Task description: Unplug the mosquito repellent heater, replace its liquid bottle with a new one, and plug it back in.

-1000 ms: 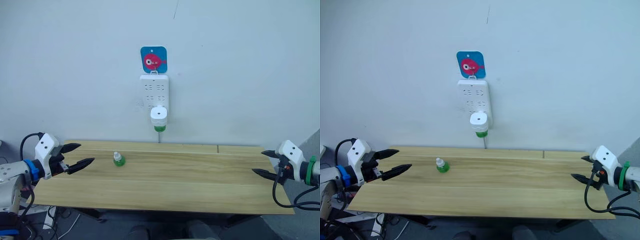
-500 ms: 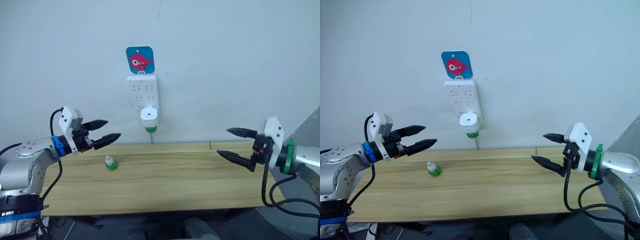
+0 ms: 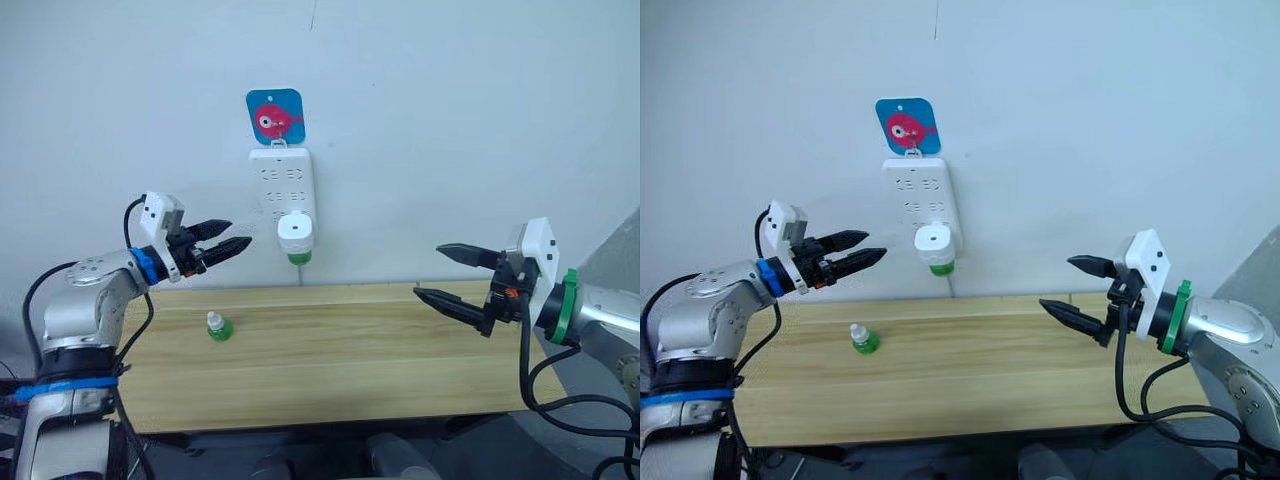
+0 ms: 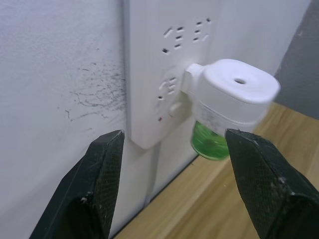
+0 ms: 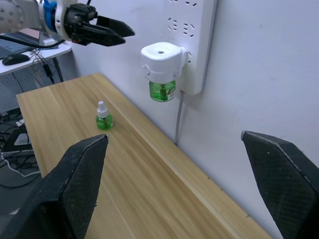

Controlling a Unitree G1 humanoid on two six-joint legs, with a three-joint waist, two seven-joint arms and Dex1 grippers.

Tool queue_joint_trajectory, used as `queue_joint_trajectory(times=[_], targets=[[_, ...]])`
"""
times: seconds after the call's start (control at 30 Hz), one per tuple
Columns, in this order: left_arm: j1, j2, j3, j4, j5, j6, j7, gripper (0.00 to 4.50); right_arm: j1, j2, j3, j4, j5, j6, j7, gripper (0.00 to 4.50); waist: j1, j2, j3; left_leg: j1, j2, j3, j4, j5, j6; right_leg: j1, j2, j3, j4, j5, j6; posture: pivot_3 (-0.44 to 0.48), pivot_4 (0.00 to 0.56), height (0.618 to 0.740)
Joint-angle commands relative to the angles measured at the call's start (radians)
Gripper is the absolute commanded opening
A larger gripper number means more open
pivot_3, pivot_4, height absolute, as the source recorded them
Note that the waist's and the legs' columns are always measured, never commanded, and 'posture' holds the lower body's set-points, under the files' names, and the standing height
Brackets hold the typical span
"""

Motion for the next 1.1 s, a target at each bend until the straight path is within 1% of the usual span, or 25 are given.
queue_joint_trajectory(times=[0.03,0.3,0.5,0.57,0.77,0.9,0.93,0.97,1.1], targets=[[-0.068,-0.012,-0.022,0.081,0.036,-0.070,-0.027,3.33,-0.013,0.003,-0.016,-0.041,0.026,0.000,-0.028,4.50,-0.003,-0.001,0.002,0.000,0.000,0.000,0.000,0.000,0.000,0.000,0.000,0.000,0.000,0.000,0.000,-0.225,0.071,0.740],[-0.216,-0.034,-0.066,0.298,0.101,-0.168,-0.088,3.33,-0.015,-0.003,-0.019,-0.051,0.044,0.007,-0.059,4.50,-0.018,-0.003,0.009,-0.002,0.000,0.000,0.000,0.000,0.000,-0.001,0.000,0.000,0.000,0.000,0.000,-0.252,0.074,0.740],[-0.302,-0.073,-0.084,0.432,0.148,-0.251,-0.109,3.33,-0.026,-0.012,-0.018,-0.061,0.065,0.019,-0.081,4.50,-0.032,-0.003,0.011,-0.002,0.000,-0.001,-0.001,0.000,0.000,-0.001,0.000,-0.001,-0.001,0.000,0.000,-0.263,0.075,0.740],[-0.327,-0.087,-0.090,0.472,0.162,-0.275,-0.119,3.33,-0.031,-0.015,-0.021,-0.067,0.076,0.027,-0.090,4.50,-0.038,-0.003,0.013,-0.002,0.000,-0.001,-0.001,0.000,0.000,-0.001,0.000,-0.001,-0.001,0.000,0.000,-0.279,0.076,0.740],[-0.386,-0.109,-0.100,0.561,0.191,-0.324,-0.161,3.33,-0.036,-0.027,-0.029,-0.077,0.098,0.042,-0.106,4.50,-0.052,-0.004,0.015,-0.003,-0.001,-0.002,-0.001,0.000,0.000,-0.001,0.000,-0.001,-0.001,0.000,0.001,-0.294,0.077,0.740],[-0.419,-0.119,-0.107,0.572,0.191,-0.315,-0.227,3.33,-0.031,-0.038,-0.035,-0.079,0.109,0.045,-0.108,4.50,-0.055,-0.004,0.017,-0.003,-0.001,-0.002,-0.001,0.000,0.000,-0.001,0.000,-0.001,-0.002,0.000,0.001,-0.299,0.078,0.740],[-0.424,-0.120,-0.107,0.569,0.189,-0.310,-0.240,2.97,-0.030,-0.040,-0.035,-0.079,0.112,0.045,-0.107,4.50,-0.057,-0.004,0.018,-0.003,-0.001,-0.002,-0.001,0.000,0.000,-0.001,0.000,-0.001,-0.002,-0.001,0.001,-0.299,0.078,0.740],[-0.429,-0.121,-0.106,0.567,0.187,-0.306,-0.249,2.77,-0.030,-0.042,-0.035,-0.079,0.114,0.045,-0.107,4.50,-0.058,-0.004,0.018,-0.003,-0.001,-0.002,-0.001,0.000,0.000,-0.001,0.000,-0.001,-0.002,-0.001,0.001,-0.299,0.078,0.740],[-0.437,-0.120,-0.101,0.563,0.188,-0.297,-0.276,1.55,-0.028,-0.039,-0.026,-0.081,0.121,0.041,-0.103,4.50,-0.059,-0.003,0.018,-0.004,-0.001,-0.002,-0.002,0.000,0.000,-0.001,0.000,-0.001,-0.005,-0.001,0.001,-0.299,0.078,0.740]])
